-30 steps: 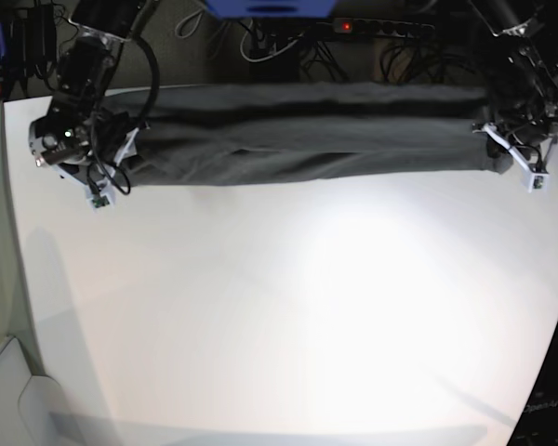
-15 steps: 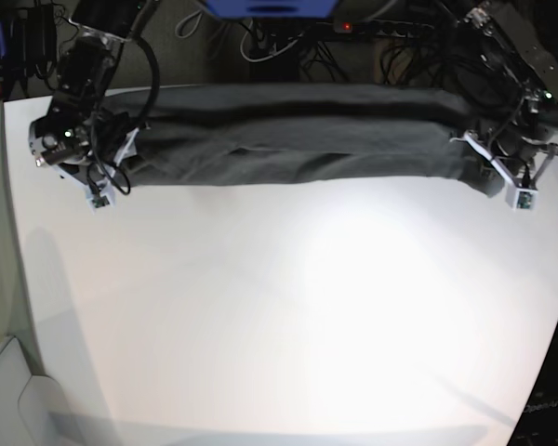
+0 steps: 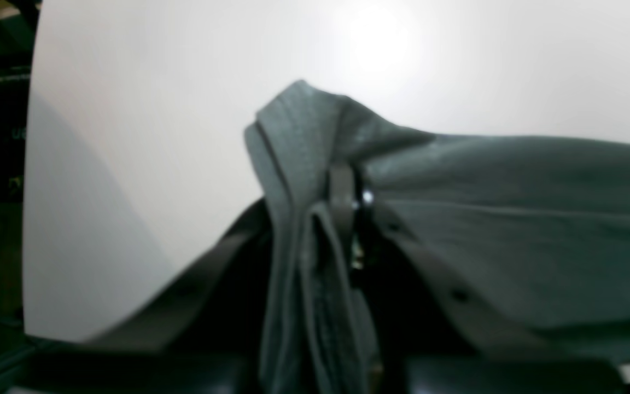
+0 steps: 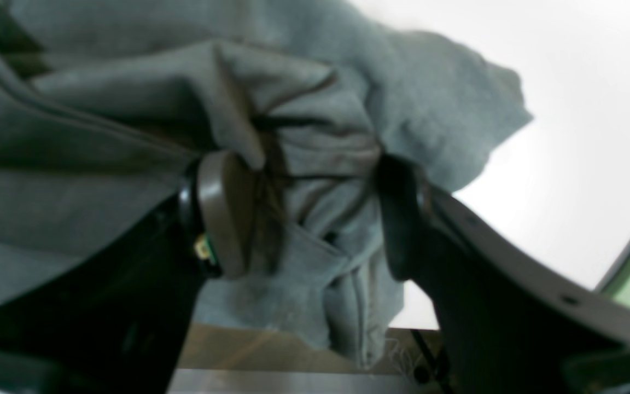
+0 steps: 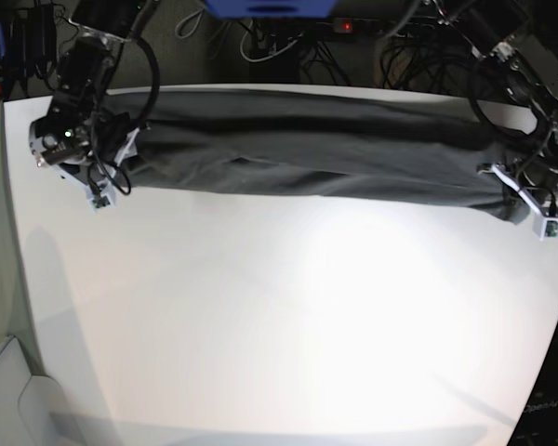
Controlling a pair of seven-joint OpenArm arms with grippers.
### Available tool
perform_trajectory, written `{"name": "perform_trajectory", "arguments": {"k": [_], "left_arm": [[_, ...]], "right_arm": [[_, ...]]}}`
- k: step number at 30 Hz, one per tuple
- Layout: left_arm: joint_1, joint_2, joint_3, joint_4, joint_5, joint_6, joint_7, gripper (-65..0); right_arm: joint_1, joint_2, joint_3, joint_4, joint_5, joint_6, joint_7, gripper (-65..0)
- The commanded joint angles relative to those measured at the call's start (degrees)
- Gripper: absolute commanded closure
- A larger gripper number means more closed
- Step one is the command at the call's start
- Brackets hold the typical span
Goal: Layout the t-shirt on the table in an organized manner, then fold the t-shirt properly
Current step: 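Move the left gripper inward along the strip and grasp its middle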
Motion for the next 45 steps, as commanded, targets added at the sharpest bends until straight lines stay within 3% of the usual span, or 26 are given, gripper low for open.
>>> {"name": "perform_trajectory", "arguments": {"k": [1,16,20,26,29,37,45], "left_arm": [[-1.04,-0.9,0.01,0.8,-0.38,0.14,-1.22,-0.4],[-5.79,-1.78,0.01,-3.07,-0.29,0.14,-1.22,-0.4],[-4.38,-1.16,0.1,-3.07,-0.29,0.14,-1.22,-0.4],[-3.77,2.62,3.44,-1.4,0.41,0.14,-0.87,-0.4],[-3.77,5.26,6.17,-0.08,3.49,6.87,-1.31,-0.4],[-2.01,11.85,16.01,7.13,7.27,19.52,-1.04,-0.4],[2.47,12.99,27.88,8.45,6.83,28.76,-1.22,-0.4]], "right_arm": [[0.08,-0.09,-0.17,-0.3,0.07,0.36,-0.45,-33.1],[3.95,0.0,-4.39,-2.41,-0.1,0.36,-0.45,-33.1],[4.12,1.31,-4.39,-6.72,-0.1,0.36,-0.09,-33.1],[4.83,1.31,-4.39,-7.95,-0.01,0.36,-0.01,-33.1],[4.83,1.31,-4.48,-7.95,-0.01,0.36,-0.01,-33.0],[4.83,1.31,-4.48,-7.95,-0.01,0.36,-0.01,-33.0],[4.83,1.23,-4.48,-7.95,-0.01,0.36,-0.09,-33.0]]}}
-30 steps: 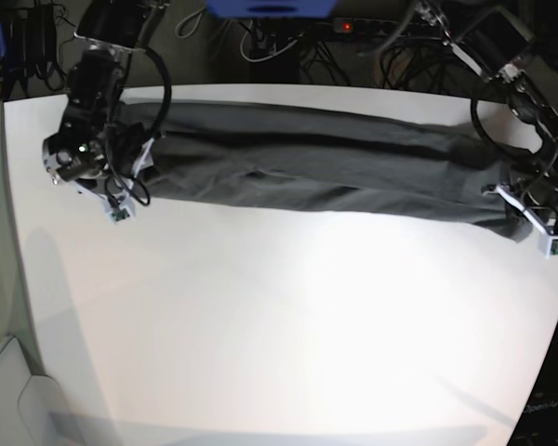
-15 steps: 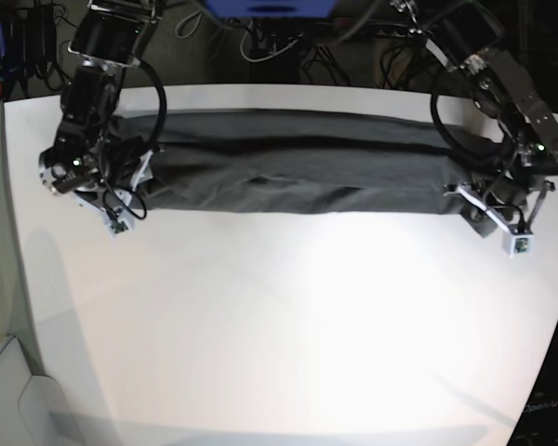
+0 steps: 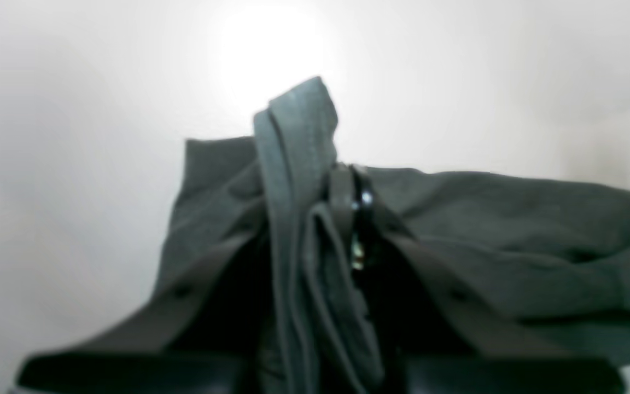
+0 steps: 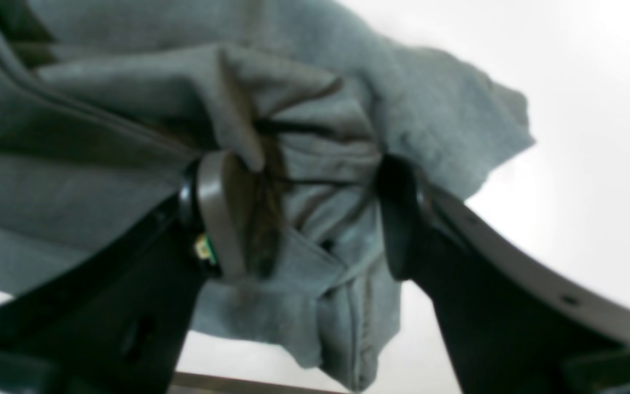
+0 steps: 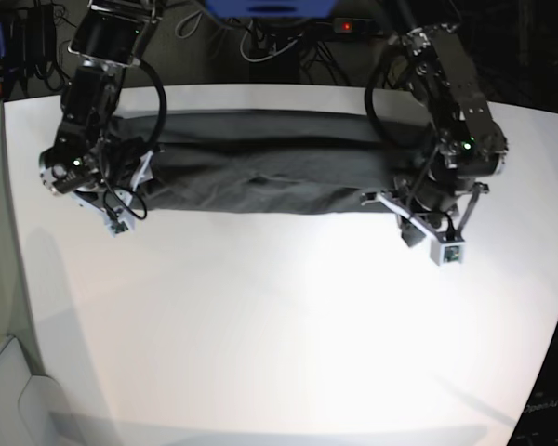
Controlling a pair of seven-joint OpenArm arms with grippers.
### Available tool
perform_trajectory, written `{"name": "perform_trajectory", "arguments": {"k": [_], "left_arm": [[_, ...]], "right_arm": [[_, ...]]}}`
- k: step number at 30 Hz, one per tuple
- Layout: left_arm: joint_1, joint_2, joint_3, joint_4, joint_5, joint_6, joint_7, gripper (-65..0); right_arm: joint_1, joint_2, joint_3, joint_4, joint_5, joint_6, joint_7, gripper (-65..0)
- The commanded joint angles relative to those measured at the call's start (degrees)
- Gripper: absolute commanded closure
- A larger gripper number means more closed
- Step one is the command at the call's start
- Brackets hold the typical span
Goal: Layout the t-shirt on the table in an organized manner, then fold the t-shirt properly
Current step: 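Move the left gripper inward along the strip and grasp its middle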
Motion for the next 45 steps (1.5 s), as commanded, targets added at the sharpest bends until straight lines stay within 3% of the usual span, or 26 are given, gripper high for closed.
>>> {"name": "perform_trajectory", "arguments": {"k": [1,10,15,21,31,34,36,41,45], "left_arm": [[-0.34,0.6,1.07,0.78,-0.66,0.41,-1.05,-0.4],[0.71,1.47,4.93,0.78,-0.66,0.85,-1.05,-0.3],[0.54,1.47,10.3,0.6,-0.66,0.94,-1.13,-0.3],[0.27,1.47,14.69,-0.28,-0.75,8.94,-2.19,-0.3],[0.01,1.47,14.96,-2.56,-1.02,9.29,-3.86,-0.5],[-0.17,1.47,14.87,-3.44,-3.92,9.29,-3.86,-1.0],[-0.17,1.47,14.87,-3.62,-4.97,9.29,-3.86,-5.9],[-0.17,1.47,15.13,-3.53,-5.15,9.29,-3.77,-27.7],[-0.08,1.47,15.13,-3.09,-5.24,8.94,-3.86,-29.4]], "right_arm": [[-0.57,-0.35,-0.13,-0.98,-1.76,0.34,-1.49,-33.0],[-0.57,-0.35,-0.13,-0.98,-1.76,0.34,-1.49,-33.0],[-0.83,-0.35,-0.13,-0.98,-1.76,0.34,-1.49,-33.0],[-0.66,-0.35,-0.13,-0.98,-1.76,0.34,-1.49,-33.0],[-0.66,-0.35,-0.13,-0.98,-1.76,0.34,-1.49,-33.0],[-0.57,-0.35,-0.13,-0.98,-1.76,0.34,-1.49,-33.0],[-0.57,-0.35,-0.13,-0.98,-1.76,0.34,-1.49,-33.0],[-0.57,-0.35,-0.13,-0.98,-1.76,0.34,-1.49,-33.1],[-0.57,-0.35,-0.22,-0.98,-1.76,0.34,-1.49,-33.1]]}}
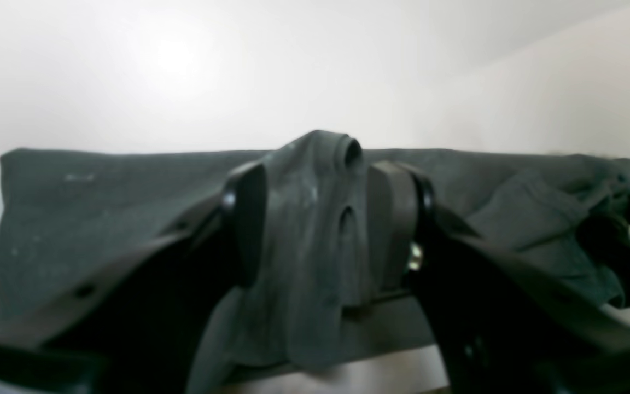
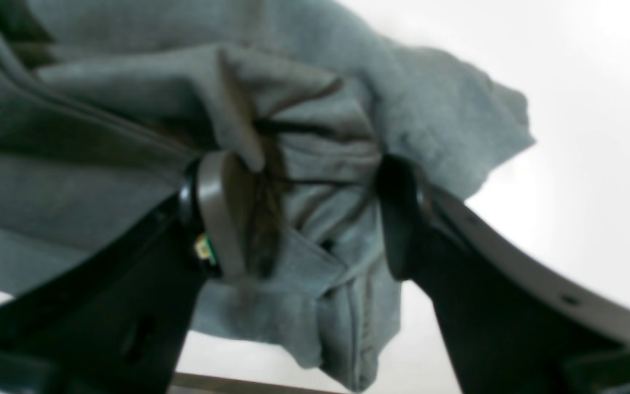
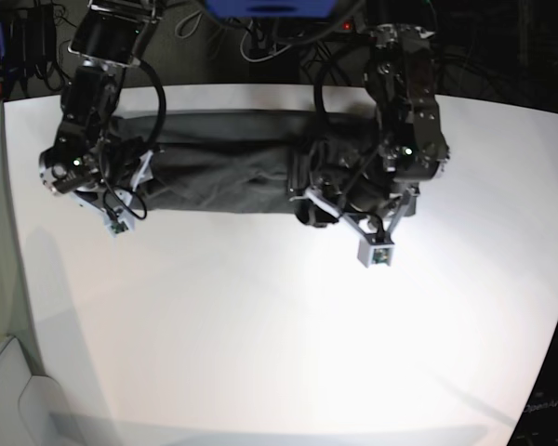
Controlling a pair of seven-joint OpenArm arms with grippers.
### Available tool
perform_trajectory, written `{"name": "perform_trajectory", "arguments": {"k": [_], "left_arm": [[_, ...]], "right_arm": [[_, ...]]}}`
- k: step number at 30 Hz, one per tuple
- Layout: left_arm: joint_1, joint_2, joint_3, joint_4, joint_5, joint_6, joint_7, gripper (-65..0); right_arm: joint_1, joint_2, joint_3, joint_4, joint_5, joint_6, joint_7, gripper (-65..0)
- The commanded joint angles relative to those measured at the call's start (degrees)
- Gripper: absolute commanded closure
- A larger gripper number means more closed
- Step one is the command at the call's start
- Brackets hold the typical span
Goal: Layout the t-shirt on the table in an organized manner, then fold the t-shirt properly
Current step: 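Move the left gripper inward along the strip and grasp its middle, then hold the strip ends with both grippers and straighten it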
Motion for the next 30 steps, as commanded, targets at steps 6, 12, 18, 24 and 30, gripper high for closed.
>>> {"name": "perform_trajectory", "arguments": {"k": [6,12,18,24,30], "left_arm": [[-0.74,0.38,-0.43,5.37,-4.62,-0.09,-1.02,-29.9],[-0.3,0.38,-3.33,6.78,-8.58,-0.18,-4.18,-36.3],[0.49,-0.75,-10.63,6.78,-15.17,-0.09,-4.36,-37.1],[2.87,-6.82,-19.42,4.58,-15.79,-0.09,-4.89,-37.2],[3.48,-11.13,-20.74,-1.49,-15.79,-0.18,-4.97,-37.3]], "right_arm": [[-0.57,-0.35,-0.22,-0.98,-1.74,0.34,-1.56,-33.1],[-0.22,-0.35,-0.22,-0.98,-1.74,0.34,-1.56,-33.1],[0.04,-0.35,-0.22,-0.98,-1.74,0.34,-1.56,-33.1],[0.13,-0.35,-0.22,-0.98,-1.74,0.34,-1.56,-33.2],[0.22,-0.26,0.22,1.31,-1.74,0.34,-2.7,-33.3]]}}
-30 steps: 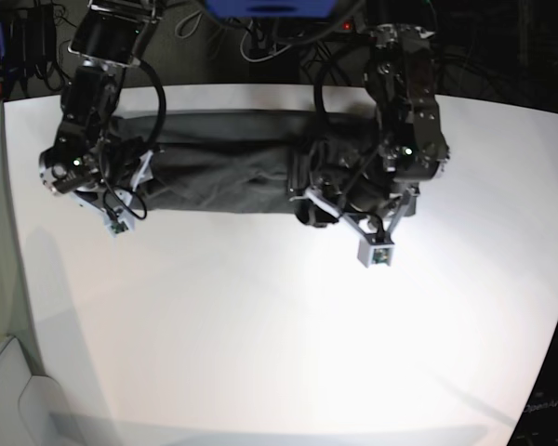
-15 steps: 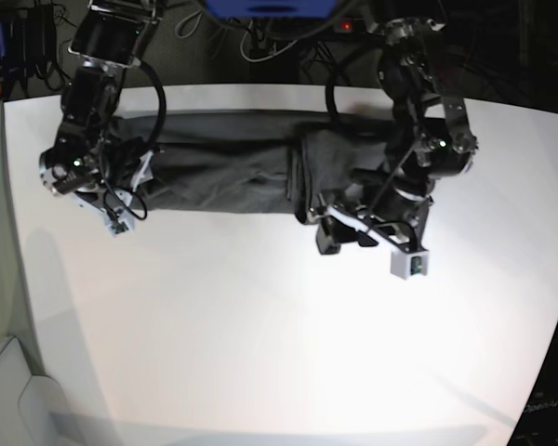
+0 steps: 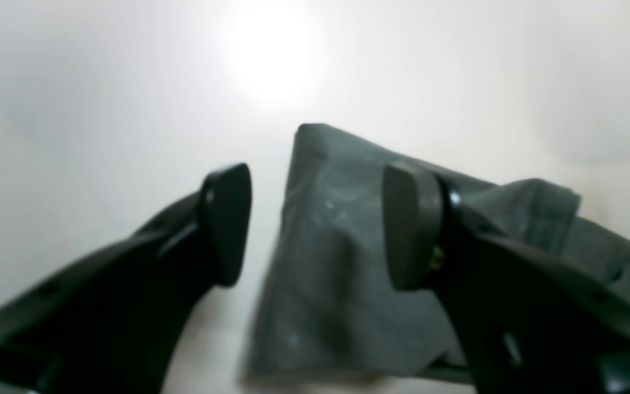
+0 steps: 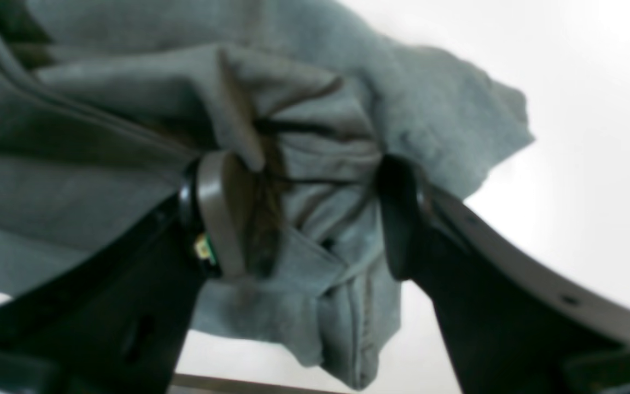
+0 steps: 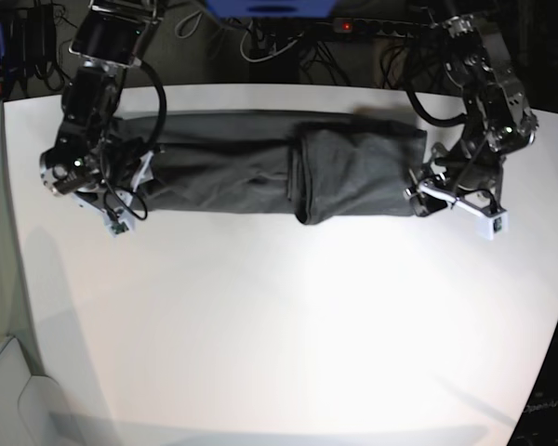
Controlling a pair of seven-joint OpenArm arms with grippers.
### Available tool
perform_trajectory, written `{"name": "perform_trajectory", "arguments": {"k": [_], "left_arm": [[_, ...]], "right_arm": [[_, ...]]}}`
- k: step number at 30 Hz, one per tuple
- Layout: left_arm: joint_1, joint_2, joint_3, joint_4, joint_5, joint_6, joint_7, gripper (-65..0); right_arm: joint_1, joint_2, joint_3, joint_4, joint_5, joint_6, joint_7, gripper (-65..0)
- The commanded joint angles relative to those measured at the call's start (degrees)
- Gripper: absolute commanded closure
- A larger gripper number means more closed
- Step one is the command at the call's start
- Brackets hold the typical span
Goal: Layout the t-shirt on the table in an organized manner, then fold the t-shirt properly
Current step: 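Hold the strip ends with both grippers and straighten it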
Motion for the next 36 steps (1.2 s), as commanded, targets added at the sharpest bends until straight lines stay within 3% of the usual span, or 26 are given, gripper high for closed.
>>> {"name": "perform_trajectory", "arguments": {"k": [1,10,16,23,36], "left_arm": [[-0.56,-0.62,-0.02,-0.05,-0.73,0.02,-0.6,-37.3],[-2.14,-0.62,0.24,-6.64,-0.2,0.02,-1.39,-37.4],[-1.79,-1.58,0.33,-9.46,-0.11,0.02,-4.29,-37.4],[-1.7,-2.29,0.07,-10.07,-0.11,0.02,-4.38,-37.4],[-1.61,-2.29,0.07,-9.9,-0.11,0.02,-3.85,-37.4]], "right_arm": [[-0.06,0.05,0.16,1.29,-1.43,0.17,-2.84,-33.4],[-0.5,-0.13,0.33,12.81,-1.43,0.17,-8.64,-33.4],[-0.5,-3.03,3.5,15.62,-1.43,0.17,-10.35,-33.9],[-0.42,-6.55,10.53,15.36,-1.43,0.17,-10.35,-41.6],[-0.5,-6.02,13.43,5.78,3.14,0.17,-7.32,-41.5]]}}
